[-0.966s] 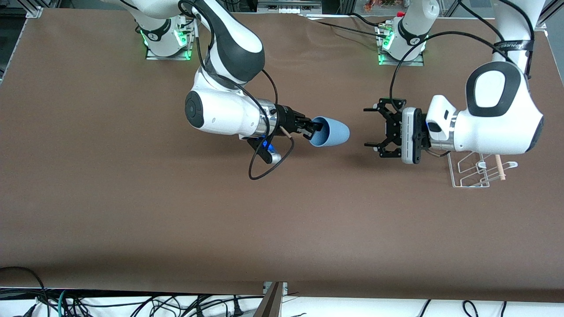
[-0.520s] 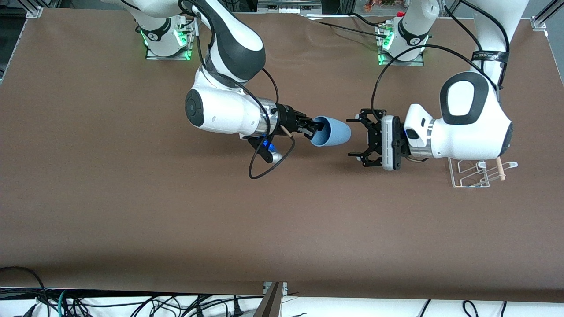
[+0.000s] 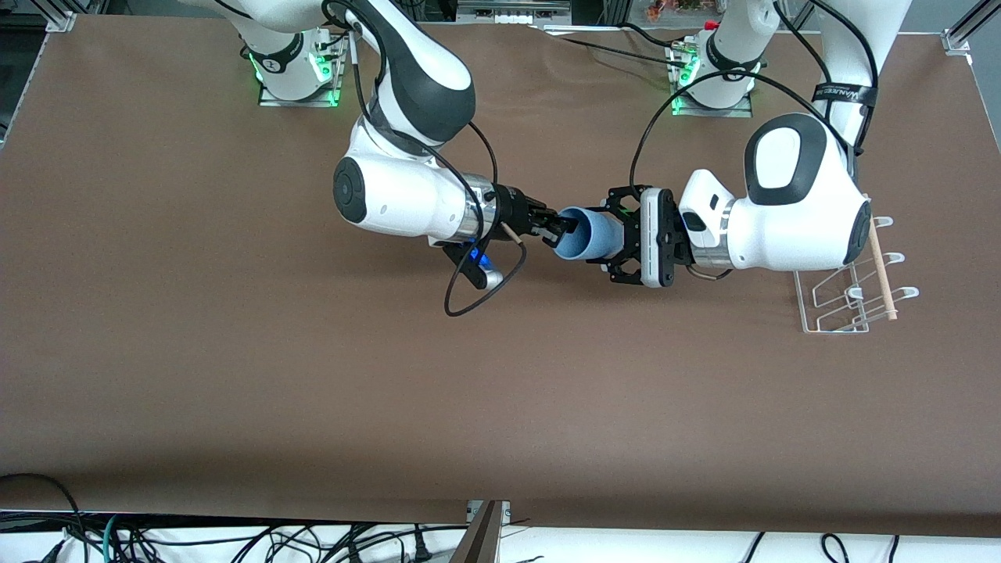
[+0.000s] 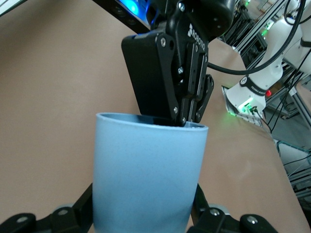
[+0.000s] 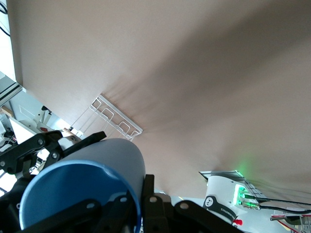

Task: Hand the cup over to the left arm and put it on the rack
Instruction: 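Close the left gripper on the cup's base beside the right gripper, then open the right gripper and withdraw while the left gripper carries the cup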

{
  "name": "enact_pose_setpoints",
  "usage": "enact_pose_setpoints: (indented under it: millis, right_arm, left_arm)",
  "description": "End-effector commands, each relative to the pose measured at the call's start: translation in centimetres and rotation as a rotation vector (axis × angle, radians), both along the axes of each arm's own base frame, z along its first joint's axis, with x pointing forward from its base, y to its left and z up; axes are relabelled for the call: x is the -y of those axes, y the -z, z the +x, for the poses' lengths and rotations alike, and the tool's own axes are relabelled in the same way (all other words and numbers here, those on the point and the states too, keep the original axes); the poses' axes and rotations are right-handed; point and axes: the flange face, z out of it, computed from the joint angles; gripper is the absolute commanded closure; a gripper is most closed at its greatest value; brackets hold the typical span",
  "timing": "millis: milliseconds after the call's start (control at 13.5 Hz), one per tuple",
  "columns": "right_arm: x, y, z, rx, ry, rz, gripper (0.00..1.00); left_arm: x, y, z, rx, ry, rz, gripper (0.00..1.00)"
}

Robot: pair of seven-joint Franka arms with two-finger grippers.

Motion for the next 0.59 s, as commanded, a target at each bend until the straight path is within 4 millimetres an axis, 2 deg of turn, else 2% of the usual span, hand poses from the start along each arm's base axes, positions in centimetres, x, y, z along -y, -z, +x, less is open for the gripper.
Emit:
enact_pose_setpoints:
  millis: [0, 74, 149, 223, 297, 371, 520]
  right_arm:
    - [-0.3, -0.7, 0.6, 0.014, 0.010, 0.026, 1.00]
    - [0.2, -0.8, 0.9, 0.020, 0.007, 0.024, 1.00]
    - [1.1, -1.0, 1.5, 0.043, 0.006, 0.018, 0.82]
    - [2.1, -1.3, 2.3, 0.073, -0.002, 0.016, 0.46]
    - [4.2, -1.6, 3.9, 0.089, 0.019, 0.016, 0.16]
    - [5.7, -2.2, 4.8, 0.097, 0.040, 0.020, 0.02]
    - [9.0, -2.9, 6.4, 0.082, 0.044, 0.014, 0.02]
  left_arm:
    - [-0.6, -0.7, -0.2, 0.025, 0.020, 0.016, 0.97]
    - [-0.8, -0.6, -0.3, 0.016, 0.035, 0.025, 1.00]
    - [-1.2, -0.7, -0.3, 0.014, 0.049, 0.042, 1.00]
    - [-1.9, -1.1, -0.1, 0.020, 0.057, 0.062, 1.00]
    - [-2.5, -1.2, -0.1, 0.010, 0.069, 0.077, 1.00]
    - [-2.9, -1.6, -0.1, 0.007, 0.080, 0.092, 1.00]
    - [-4.1, -2.0, 0.1, 0.001, 0.094, 0.156, 1.00]
